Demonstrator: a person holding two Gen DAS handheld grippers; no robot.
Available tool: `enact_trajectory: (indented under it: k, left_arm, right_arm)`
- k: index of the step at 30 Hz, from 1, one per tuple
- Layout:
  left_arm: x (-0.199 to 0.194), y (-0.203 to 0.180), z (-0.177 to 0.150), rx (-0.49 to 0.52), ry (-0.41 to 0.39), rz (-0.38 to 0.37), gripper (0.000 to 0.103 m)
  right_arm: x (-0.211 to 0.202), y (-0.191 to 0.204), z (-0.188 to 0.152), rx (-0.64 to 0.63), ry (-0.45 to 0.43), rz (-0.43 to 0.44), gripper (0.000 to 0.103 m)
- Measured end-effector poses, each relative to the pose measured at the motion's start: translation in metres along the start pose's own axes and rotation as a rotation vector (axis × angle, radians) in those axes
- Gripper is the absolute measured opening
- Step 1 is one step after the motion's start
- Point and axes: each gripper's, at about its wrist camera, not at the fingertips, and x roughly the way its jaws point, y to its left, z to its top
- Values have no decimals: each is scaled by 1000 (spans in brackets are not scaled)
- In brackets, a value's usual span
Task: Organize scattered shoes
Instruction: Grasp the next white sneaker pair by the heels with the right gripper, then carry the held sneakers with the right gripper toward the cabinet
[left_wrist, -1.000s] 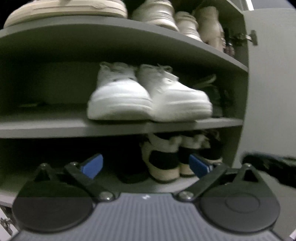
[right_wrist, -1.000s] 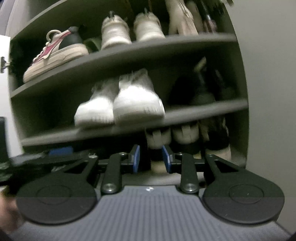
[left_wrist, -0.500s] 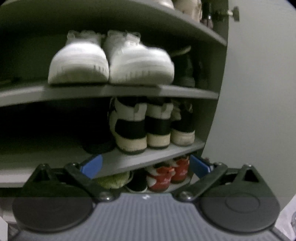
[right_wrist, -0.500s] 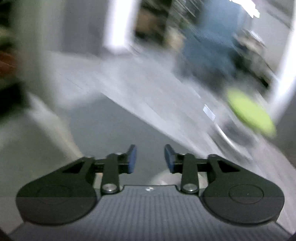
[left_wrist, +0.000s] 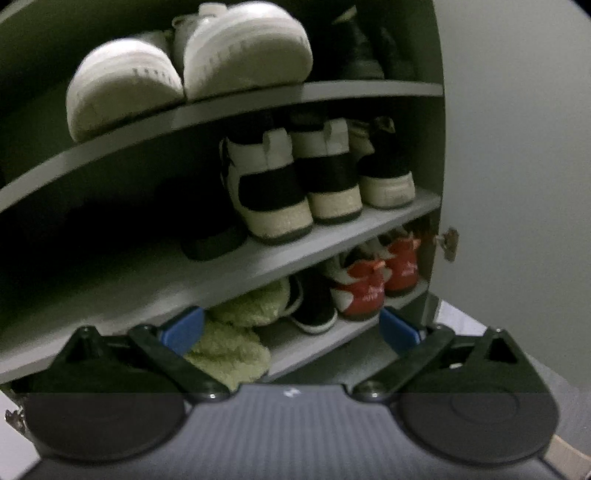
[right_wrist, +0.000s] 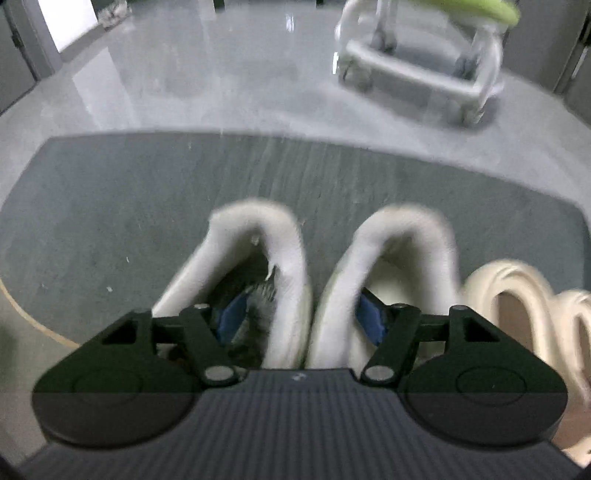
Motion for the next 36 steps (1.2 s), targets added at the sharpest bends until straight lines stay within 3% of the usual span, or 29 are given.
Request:
enact_trajectory:
  k: [1, 3, 4, 11, 18, 24, 33, 36]
  left_arm:
    - [0, 1, -1, -6, 9, -3, 102]
    - [0, 1, -1, -21, 20, -7, 102]
    - [1, 1, -1, -22, 18, -8, 102]
    - [1, -7, 1, -22, 8, 20, 102]
    - [-6, -9, 1, -40, -12, 41, 102]
    - [-10, -4, 2, -66, -42, 70, 102]
    - [-21, 10, 5, -20, -108, 165, 102]
    - [-32, 26, 10, -27, -145, 227, 102]
  right_arm:
    - [-1, 3, 0, -1, -7, -5, 59]
    - [-6, 3, -7, -7, -44, -30, 38]
    - [-9, 2, -10, -8, -68, -14, 36]
    - [-73, 49, -56, -254, -274, 145, 33]
    - [-161, 118, -104, -381, -470, 365, 32]
    - [-209, 158, -108, -466, -562, 573, 31]
    - [-282, 218, -112, -593, -692, 888, 29]
    - [-324, 246, -101, -674, -675, 972, 29]
